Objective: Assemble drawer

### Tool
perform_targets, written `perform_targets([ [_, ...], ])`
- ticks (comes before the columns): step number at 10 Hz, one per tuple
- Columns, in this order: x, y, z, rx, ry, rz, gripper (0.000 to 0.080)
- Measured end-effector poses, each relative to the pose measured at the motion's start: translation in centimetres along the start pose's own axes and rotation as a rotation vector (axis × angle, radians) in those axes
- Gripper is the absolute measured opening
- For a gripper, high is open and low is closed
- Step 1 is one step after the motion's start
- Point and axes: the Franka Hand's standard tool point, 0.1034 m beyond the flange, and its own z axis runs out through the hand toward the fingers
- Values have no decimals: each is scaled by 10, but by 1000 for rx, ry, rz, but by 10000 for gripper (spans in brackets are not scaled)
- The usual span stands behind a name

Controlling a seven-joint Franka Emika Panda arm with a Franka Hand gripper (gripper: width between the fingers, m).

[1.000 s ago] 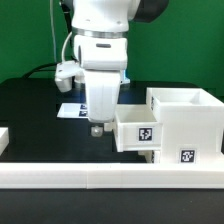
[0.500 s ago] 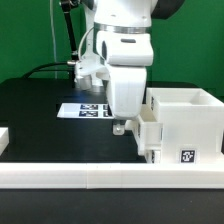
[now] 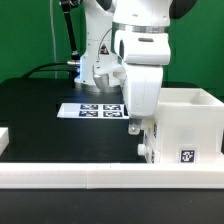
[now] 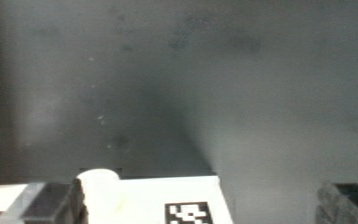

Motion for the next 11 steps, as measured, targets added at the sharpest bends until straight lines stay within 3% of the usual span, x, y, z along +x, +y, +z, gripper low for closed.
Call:
perform_targets([
  [2,-19,-1,-4,8,-7,-7,648],
  [4,-55,-5,-6,35,-16,-37,648],
  [5,-70,-3,-12,29,-21,-27,648],
  [6,-76,0,-19,11,-25,-19,648],
  [11,-75,-1,-16,15,-23,-19,648],
])
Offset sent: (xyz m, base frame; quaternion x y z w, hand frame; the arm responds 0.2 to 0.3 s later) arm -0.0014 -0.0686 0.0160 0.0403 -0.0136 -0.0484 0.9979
